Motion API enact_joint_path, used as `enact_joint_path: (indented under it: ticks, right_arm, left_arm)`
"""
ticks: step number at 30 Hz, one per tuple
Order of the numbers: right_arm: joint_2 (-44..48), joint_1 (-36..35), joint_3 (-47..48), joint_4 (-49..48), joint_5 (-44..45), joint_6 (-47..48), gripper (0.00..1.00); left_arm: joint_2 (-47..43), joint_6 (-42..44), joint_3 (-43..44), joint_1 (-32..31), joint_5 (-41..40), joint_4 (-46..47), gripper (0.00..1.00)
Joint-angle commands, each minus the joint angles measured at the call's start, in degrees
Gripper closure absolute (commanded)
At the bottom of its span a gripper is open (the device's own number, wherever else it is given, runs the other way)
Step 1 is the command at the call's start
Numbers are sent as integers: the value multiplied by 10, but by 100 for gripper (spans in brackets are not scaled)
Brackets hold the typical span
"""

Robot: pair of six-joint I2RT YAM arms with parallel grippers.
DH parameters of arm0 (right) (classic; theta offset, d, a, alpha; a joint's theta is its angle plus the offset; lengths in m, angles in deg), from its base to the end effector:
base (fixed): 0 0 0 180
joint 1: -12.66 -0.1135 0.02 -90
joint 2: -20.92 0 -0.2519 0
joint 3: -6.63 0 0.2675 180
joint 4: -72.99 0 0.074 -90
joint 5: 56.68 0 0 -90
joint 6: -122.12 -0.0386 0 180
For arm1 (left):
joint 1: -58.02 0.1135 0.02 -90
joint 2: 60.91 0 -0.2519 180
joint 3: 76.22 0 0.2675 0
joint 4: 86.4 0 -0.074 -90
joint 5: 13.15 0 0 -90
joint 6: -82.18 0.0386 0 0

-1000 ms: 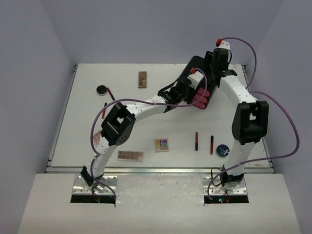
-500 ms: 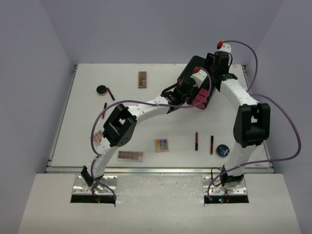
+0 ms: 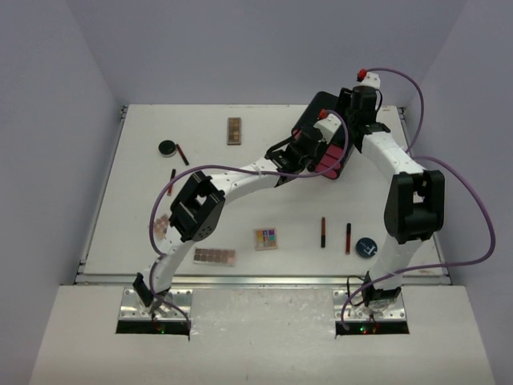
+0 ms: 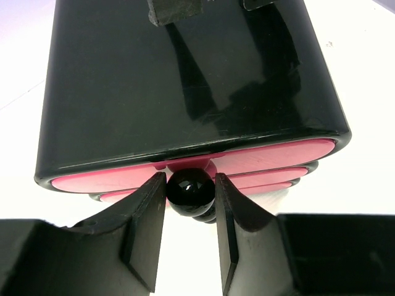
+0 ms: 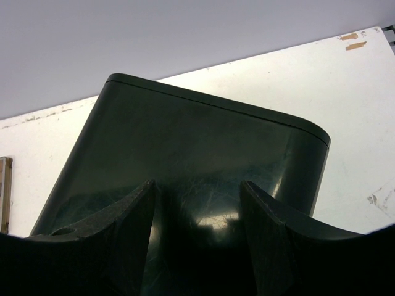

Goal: Organize the makeup

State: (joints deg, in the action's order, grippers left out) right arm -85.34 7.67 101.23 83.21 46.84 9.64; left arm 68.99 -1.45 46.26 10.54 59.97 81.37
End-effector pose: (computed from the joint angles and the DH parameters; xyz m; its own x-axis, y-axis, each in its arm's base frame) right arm 0.4551 0.0307 0.2597 -0.2927 0.3476 -0.8908 0.2635 0.9248 0.2743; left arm 0.3809 -0.3988 0.2349 -0.1681 0.3404 -0.9251 0.5425 0.8155 0.2015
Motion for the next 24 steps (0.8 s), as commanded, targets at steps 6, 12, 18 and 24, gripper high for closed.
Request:
enact_joint_path:
  ticks: [6, 12, 18, 24]
  right_arm:
    - [2, 2, -21, 47, 12, 6, 41]
    - [1, 2, -27, 46, 18, 4, 41]
    - [6, 2, -33, 44, 20, 7, 41]
    - [10, 2, -34, 44, 22, 9, 41]
  left_arm:
    - [19, -2, 12, 5, -35, 10, 64]
    - [14, -5, -1, 5, -39, 4, 66]
    - [13, 6, 1, 6, -42, 19, 84]
    - [5, -1, -21, 6, -39, 3, 100]
